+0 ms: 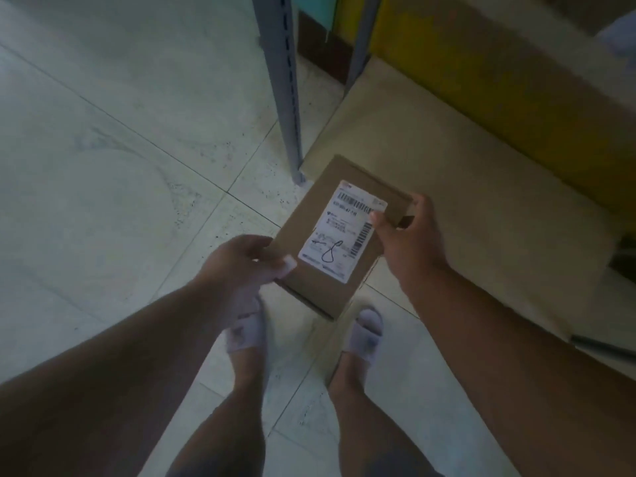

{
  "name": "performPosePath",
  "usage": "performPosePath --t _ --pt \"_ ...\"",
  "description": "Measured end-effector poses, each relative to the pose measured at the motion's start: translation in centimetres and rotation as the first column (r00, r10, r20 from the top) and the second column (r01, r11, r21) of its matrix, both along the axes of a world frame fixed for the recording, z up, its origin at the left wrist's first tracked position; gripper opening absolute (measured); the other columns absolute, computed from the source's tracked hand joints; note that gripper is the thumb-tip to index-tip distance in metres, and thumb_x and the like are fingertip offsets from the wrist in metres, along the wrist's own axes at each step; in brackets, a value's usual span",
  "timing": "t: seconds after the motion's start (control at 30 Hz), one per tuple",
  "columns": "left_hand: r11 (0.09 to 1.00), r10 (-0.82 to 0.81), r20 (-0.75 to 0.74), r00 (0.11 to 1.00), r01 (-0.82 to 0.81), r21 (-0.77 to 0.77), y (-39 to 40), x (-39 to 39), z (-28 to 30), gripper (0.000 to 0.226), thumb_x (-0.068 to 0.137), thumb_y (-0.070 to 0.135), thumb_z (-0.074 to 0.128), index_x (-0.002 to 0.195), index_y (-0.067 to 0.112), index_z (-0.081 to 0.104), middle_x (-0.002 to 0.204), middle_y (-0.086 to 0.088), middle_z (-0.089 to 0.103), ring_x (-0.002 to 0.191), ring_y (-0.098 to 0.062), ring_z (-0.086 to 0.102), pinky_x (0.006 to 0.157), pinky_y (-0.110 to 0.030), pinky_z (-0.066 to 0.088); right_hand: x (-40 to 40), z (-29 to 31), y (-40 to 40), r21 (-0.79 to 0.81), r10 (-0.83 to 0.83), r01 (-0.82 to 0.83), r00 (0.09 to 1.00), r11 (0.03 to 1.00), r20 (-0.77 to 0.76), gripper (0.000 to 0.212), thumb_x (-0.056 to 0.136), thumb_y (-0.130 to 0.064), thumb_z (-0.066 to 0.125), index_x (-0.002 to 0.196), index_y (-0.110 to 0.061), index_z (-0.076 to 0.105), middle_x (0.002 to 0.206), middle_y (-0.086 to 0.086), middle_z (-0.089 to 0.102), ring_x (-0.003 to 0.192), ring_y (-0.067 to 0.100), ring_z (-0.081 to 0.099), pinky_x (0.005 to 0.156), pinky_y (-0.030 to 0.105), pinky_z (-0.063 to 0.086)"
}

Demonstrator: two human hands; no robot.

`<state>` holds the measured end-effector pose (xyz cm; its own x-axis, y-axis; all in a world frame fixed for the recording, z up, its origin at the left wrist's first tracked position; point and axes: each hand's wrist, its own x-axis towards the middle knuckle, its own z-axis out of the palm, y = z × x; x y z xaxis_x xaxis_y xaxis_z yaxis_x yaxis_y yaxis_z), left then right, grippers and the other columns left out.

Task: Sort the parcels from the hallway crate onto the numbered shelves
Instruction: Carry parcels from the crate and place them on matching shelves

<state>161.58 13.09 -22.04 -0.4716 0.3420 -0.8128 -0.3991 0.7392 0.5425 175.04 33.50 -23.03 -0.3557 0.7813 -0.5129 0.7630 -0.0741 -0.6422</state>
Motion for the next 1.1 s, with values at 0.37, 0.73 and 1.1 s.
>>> performPosePath --t 0.37,0.73,1.1 --pt "1.0 0.028 -0.173 0.984 -0.03 -0.007 9.4 -2.1 -15.0 0.04 0.075 0.045 0.08 0.11 0.028 0.07 0.081 0.004 0.076 0.073 -0.019 0.074 0.07 -0.041 0.064 -4.5 -13.4 9.0 0.016 0.007 -0.007 0.999 1.0 0.04 0.086 0.081 -0.027 0.081 0.15 -0.028 0.03 0.121 -0.001 0.066 0.099 0.015 0.067 0.08 0.033 0.058" --pt "0.997 -0.07 -0.435 0.898 0.047 -0.062 20.8 -4.4 -21.1 0.032 0.087 0.036 0.069 0.113 0.017 0.065 0.106 -0.01 0.068 0.088 -0.029 0.064 0.059 -0.027 0.04 -10.7 -19.7 19.3 0.265 0.118 -0.173 0.97 0.949 0.21 0.08 0.089 -0.034 0.072 0.155 -0.018 0.027 0.147 0.013 0.049 0.132 0.031 0.05 0.108 0.043 0.044" --pt "0.995 -0.077 -0.489 0.869 0.039 -0.087 20.2 -4.5 -21.6 0.022 0.087 0.02 0.061 0.109 0.017 0.062 0.106 -0.007 0.064 0.072 -0.021 0.057 0.048 -0.024 0.031 -11.1 -20.8 17.5 0.257 0.307 -0.419 0.872 0.871 0.383 0.06 0.089 -0.03 0.071 0.142 -0.017 0.044 0.136 0.013 0.053 0.119 0.031 0.057 0.093 0.037 0.048"
